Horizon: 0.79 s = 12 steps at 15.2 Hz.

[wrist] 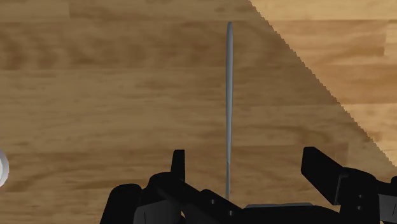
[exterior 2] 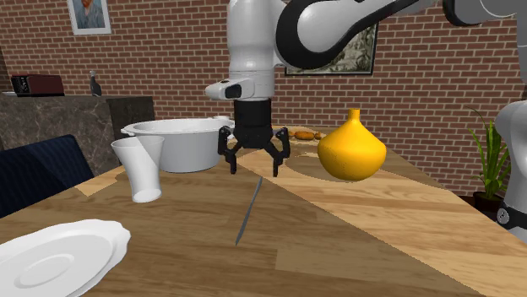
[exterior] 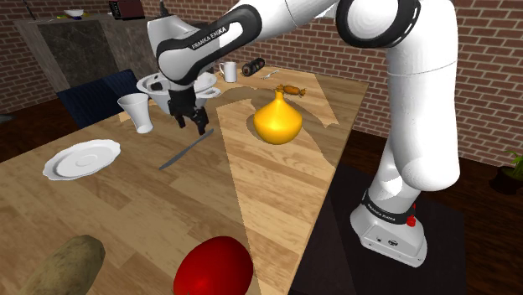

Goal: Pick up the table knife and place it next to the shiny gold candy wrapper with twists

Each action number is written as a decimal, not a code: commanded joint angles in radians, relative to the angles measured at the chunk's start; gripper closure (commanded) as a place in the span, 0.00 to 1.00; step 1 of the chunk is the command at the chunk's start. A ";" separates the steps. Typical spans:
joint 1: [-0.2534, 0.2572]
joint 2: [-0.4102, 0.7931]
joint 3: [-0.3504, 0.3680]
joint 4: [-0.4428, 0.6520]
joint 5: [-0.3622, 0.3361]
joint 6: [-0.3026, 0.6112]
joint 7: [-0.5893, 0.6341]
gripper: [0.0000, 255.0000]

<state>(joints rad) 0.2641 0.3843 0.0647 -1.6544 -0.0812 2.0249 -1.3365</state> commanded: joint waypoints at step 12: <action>0.001 0.041 0.000 -0.043 -0.009 0.083 -0.003 0.00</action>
<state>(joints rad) 0.2655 0.4249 0.0644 -1.6975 -0.0897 2.1072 -1.3397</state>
